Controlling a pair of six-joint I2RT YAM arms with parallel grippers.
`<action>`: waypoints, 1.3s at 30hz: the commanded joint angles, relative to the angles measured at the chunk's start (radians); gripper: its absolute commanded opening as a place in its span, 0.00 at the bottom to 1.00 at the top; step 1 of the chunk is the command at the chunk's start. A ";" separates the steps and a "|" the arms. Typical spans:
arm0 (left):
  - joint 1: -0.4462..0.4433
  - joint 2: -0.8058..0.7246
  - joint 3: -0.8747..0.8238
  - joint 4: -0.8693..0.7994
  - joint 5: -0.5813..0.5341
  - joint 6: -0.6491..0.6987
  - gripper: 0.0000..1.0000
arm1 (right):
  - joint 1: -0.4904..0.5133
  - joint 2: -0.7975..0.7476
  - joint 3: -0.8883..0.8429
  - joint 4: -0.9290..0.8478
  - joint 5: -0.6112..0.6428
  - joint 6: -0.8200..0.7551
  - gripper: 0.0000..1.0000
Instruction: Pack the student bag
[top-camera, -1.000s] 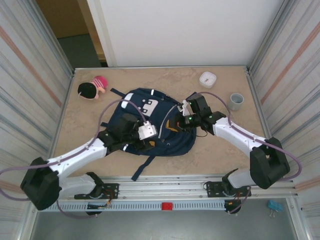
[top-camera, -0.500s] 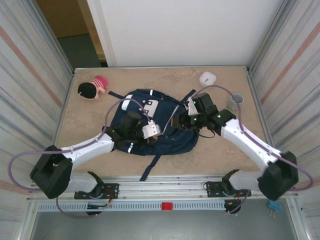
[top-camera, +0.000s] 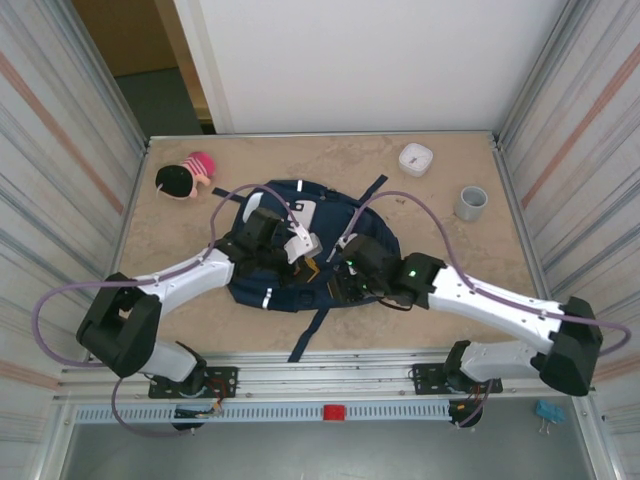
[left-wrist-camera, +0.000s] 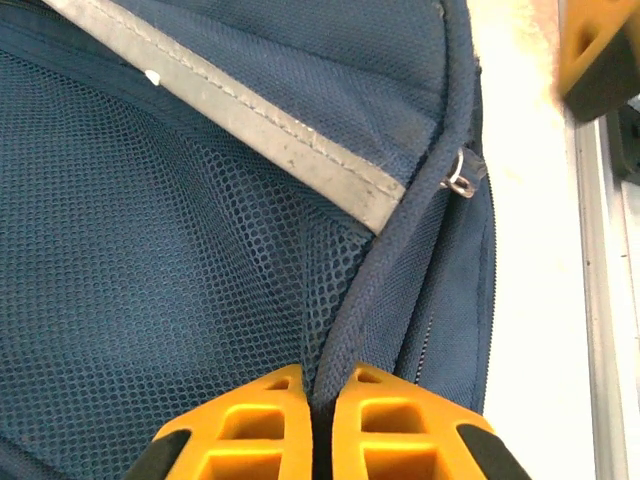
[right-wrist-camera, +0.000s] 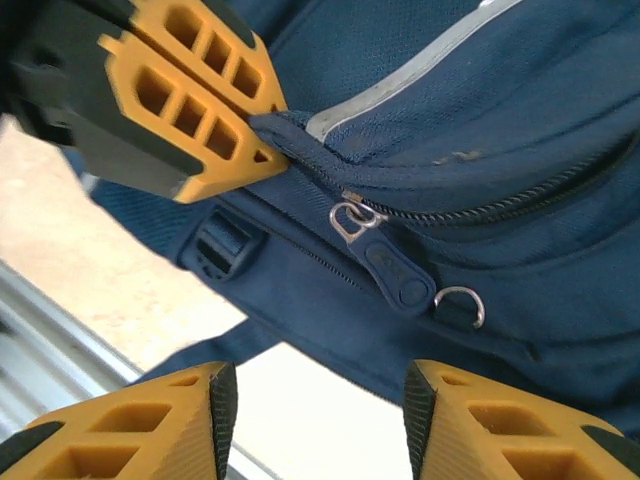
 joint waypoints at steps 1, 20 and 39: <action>0.003 0.002 0.042 0.007 0.099 -0.054 0.08 | 0.011 0.045 0.033 0.051 0.095 -0.064 0.51; 0.002 -0.053 0.015 -0.037 0.054 -0.005 0.06 | -0.110 0.131 0.104 0.032 0.161 -0.127 0.03; 0.046 -0.209 -0.080 -0.158 -0.169 0.159 0.17 | -0.377 0.015 0.006 -0.009 -0.391 -0.268 0.00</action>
